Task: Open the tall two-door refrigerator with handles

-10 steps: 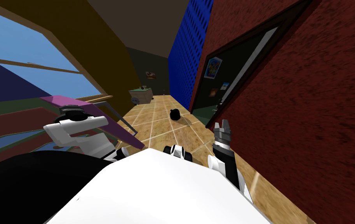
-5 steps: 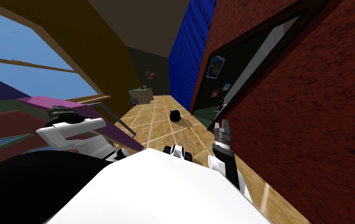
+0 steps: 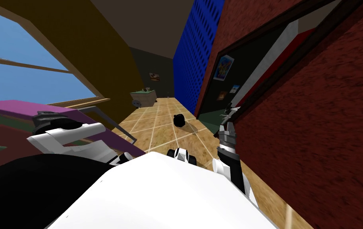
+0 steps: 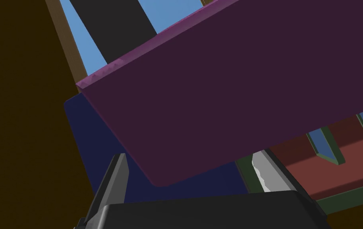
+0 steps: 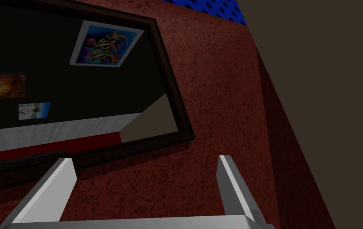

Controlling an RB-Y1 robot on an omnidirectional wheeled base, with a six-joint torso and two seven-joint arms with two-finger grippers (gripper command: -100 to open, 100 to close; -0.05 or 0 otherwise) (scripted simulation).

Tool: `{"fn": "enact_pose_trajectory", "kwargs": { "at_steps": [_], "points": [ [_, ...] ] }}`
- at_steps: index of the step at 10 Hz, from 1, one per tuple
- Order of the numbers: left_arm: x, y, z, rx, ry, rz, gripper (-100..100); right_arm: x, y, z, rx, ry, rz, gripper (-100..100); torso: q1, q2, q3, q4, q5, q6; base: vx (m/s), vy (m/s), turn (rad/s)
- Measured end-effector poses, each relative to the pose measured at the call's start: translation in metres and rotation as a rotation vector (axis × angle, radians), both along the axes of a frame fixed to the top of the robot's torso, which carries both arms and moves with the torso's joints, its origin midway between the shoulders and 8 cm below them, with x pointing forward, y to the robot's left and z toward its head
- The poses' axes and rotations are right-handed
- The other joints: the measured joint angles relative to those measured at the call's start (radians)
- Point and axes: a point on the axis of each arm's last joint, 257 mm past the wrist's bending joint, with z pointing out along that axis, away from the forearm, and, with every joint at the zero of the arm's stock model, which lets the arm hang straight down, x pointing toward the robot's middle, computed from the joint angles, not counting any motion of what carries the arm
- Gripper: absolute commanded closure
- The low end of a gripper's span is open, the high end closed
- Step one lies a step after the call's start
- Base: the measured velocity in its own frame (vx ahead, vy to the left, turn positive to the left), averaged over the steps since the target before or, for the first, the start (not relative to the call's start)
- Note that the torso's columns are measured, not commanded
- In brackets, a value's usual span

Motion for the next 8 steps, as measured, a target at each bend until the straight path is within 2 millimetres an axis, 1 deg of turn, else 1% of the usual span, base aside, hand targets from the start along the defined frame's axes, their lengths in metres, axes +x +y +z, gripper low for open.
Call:
{"fn": "enact_pose_trajectory", "kwargs": {
  "at_steps": [1, 3, 8],
  "points": [
    [-0.007, -0.002, -0.002, 0.0, -0.002, 0.016, -100, 0.0, 0.0, 0.0, 0.0, 0.0, 0.0, 0, 0.001, 0.0, 0.0, 0.0, 0.001, 0.001, 0.111, 0.015, 0.014],
    [-0.008, -0.002, -0.002, 0.001, -0.002, 0.017, -100, 0.0, 0.0, 0.0, 0.0, 0.0, 0.0, 0, 0.0, 0.009, 0.006, 0.003, 0.0, 0.0, 0.009, 0.007, -0.043],
    [-0.02, -0.006, 0.029, 0.003, -0.002, 0.051, -100, 0.0, 0.0, 0.0, 0.0, 0.0, 0.0, 0, 0.0, -0.001, 0.0, 0.0, 0.0, 0.0, -0.032, 0.018, -0.066]
  ]
}}
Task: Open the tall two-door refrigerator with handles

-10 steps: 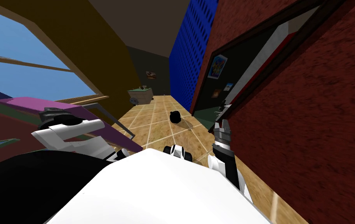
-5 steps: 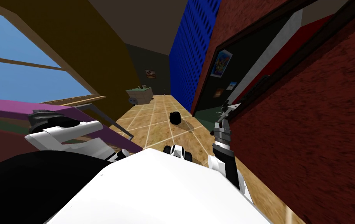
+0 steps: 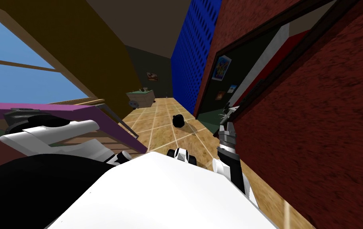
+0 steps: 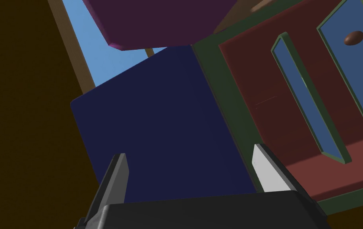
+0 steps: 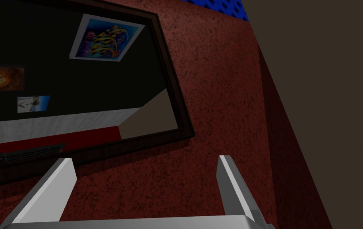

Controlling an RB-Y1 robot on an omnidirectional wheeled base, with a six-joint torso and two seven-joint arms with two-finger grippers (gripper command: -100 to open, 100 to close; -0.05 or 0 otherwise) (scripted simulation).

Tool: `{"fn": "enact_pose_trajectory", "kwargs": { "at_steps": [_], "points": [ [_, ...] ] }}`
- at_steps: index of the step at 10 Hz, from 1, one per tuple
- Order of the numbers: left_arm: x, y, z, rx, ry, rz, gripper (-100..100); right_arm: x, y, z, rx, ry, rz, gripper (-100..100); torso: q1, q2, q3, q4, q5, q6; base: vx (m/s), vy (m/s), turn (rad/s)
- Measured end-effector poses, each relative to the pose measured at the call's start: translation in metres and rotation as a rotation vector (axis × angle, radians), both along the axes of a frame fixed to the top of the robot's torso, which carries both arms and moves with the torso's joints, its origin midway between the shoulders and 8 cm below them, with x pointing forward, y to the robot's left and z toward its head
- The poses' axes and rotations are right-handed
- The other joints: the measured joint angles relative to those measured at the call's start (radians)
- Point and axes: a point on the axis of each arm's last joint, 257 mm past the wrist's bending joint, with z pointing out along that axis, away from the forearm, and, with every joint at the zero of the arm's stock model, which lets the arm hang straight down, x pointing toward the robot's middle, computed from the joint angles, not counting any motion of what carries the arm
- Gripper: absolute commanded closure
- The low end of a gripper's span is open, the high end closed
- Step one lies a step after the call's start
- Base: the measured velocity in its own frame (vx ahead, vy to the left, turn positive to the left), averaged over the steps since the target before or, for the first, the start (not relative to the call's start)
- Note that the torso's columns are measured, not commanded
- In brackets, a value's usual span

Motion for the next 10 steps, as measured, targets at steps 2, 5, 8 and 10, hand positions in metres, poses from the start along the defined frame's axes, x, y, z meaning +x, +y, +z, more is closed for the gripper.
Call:
{"fn": "enact_pose_trajectory", "kwargs": {
  "at_steps": [2, 5, 8, 10],
  "points": [
    [-0.004, -0.002, 0.011, 0.0, 0.0, 0.011, -100, 0.0, 0.0, 0.0, 0.0, 0.0, 0.0, 0, 0.0, 0.001, 0.0, 0.0, 0.0, 0.0, -0.021, 0.013, -0.052],
    [-0.009, -0.007, 0.02, -0.003, 0.0, 0.023, 0, 0.0, 0.0, 0.0, 0.0, 0.0, 0.0, 0, 0.0, 0.001, 0.001, 0.0, 0.0, 0.0, -0.012, 0.008, -0.023],
    [-0.009, -0.007, 0.02, -0.003, 0.0, 0.023, 0, 0.0, 0.0, 0.0, 0.0, 0.0, 0.0, 0, 0.0, 0.001, 0.001, 0.0, 0.0, 0.0, 0.0, 0.0, 0.0],
    [-0.009, -0.007, 0.02, -0.003, 0.0, 0.023, 0, 0.0, 0.0, 0.0, 0.0, 0.0, 0.0, 0, 0.0, 0.002, 0.001, 0.001, 0.0, 0.0, 0.0, 0.0, 0.0]
  ]
}}
